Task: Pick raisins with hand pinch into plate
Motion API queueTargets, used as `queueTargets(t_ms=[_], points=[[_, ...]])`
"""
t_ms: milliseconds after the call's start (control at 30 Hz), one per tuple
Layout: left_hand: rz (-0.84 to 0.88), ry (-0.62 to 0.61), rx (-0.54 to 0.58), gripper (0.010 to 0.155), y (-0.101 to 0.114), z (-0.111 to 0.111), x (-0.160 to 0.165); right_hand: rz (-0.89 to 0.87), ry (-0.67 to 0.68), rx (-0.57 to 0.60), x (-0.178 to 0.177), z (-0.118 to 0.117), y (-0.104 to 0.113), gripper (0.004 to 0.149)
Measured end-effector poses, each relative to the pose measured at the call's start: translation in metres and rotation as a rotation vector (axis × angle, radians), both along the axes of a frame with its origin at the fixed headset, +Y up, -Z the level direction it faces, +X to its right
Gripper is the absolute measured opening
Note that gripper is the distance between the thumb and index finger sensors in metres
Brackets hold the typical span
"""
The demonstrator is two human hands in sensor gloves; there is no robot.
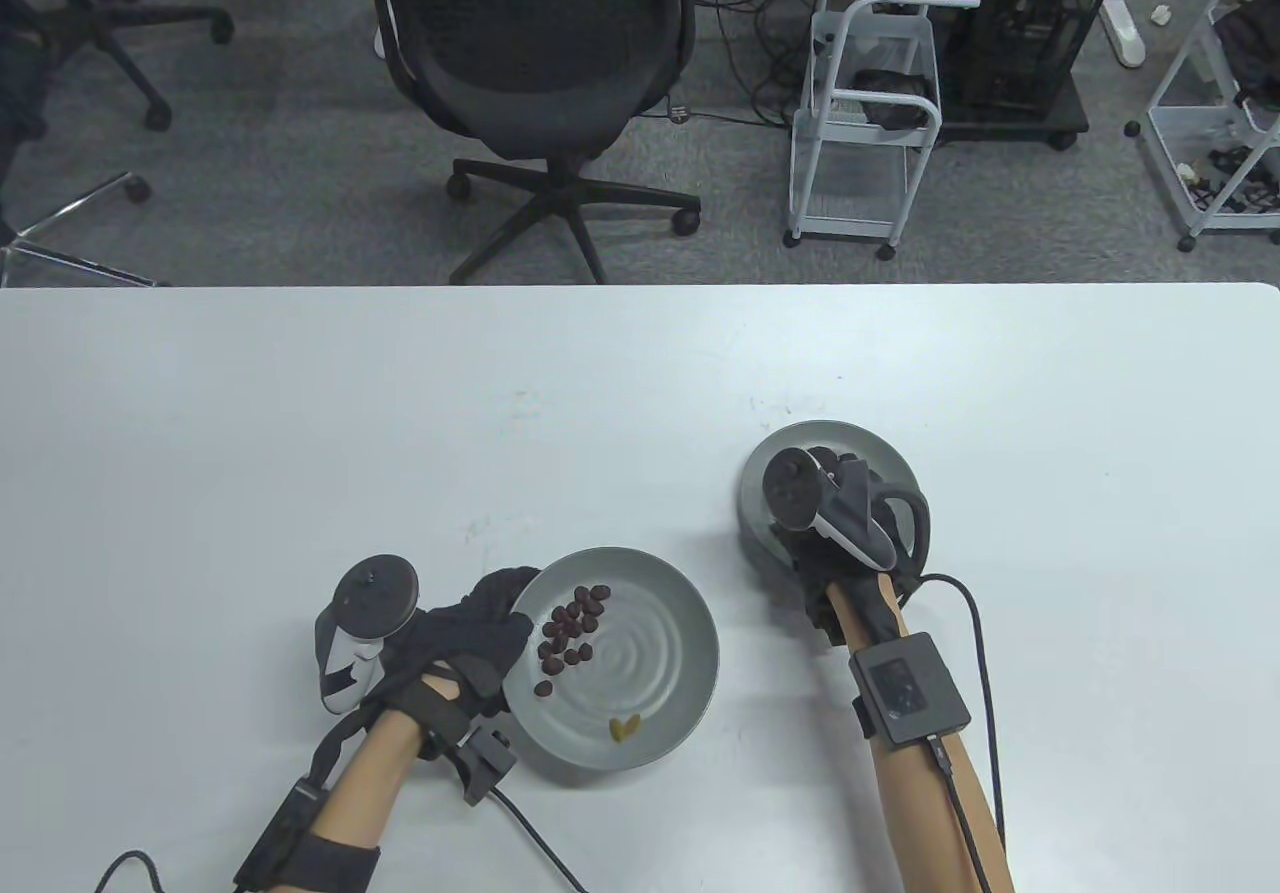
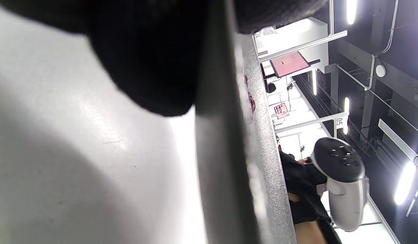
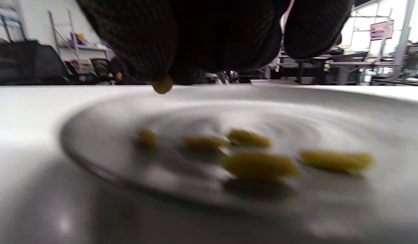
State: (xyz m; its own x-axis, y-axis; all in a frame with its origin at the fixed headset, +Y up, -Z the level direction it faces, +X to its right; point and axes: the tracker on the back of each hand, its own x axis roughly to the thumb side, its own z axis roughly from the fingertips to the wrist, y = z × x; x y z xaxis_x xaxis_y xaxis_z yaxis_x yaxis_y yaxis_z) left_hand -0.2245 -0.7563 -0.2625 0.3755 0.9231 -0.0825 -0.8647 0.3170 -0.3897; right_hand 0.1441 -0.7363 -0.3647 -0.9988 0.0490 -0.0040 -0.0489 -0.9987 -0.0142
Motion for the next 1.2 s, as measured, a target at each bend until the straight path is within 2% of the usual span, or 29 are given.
queueTargets(t_ms=[200, 333, 400, 533, 567, 633, 767, 867, 967, 1100, 1200], points=[[-0.004, 0.004, -0.001, 0.058, 0.0, 0.0, 0.001, -0.002, -0.036, -0.049, 0.011, -0.004, -0.013, 0.04], [-0.004, 0.001, 0.001, 0.058, 0.0, 0.0, 0.001, -0.028, -0.061, -0.017, 0.014, -0.001, -0.005, 0.044], [-0.002, 0.0, 0.002, 0.058, 0.0, 0.0, 0.001, -0.046, -0.055, 0.029, 0.011, 0.003, 0.009, 0.046], [0.004, 0.003, 0.004, 0.058, 0.001, 0.0, 0.0, -0.133, 0.058, 0.111, -0.016, 0.029, 0.064, 0.048], [0.005, 0.003, 0.004, 0.058, 0.001, 0.0, 0.0, -0.136, 0.078, 0.119, -0.022, 0.034, 0.071, 0.049], [0.006, 0.004, 0.004, 0.058, 0.001, 0.0, 0.0, -0.126, 0.177, 0.137, -0.047, 0.058, 0.097, 0.049], [0.007, 0.002, 0.004, 0.058, 0.001, 0.0, 0.0, -0.092, 0.384, 0.112, -0.089, 0.105, 0.118, 0.05], [0.008, 0.001, 0.006, 0.058, 0.001, 0.0, 0.0, -0.042, 0.585, 0.012, -0.113, 0.14, 0.114, 0.05], [0.009, 0.0, 0.008, 0.058, 0.001, 0.0, 0.0, 0.048, 0.704, -0.083, -0.13, 0.162, 0.101, 0.049], [0.009, -0.003, 0.01, 0.058, 0.001, 0.0, 0.001, 0.165, 0.803, -0.152, -0.145, 0.177, 0.084, 0.051], [0.011, -0.004, 0.01, 0.058, 0.001, 0.0, 0.001, 0.248, 0.81, -0.194, -0.151, 0.18, 0.075, 0.055]])
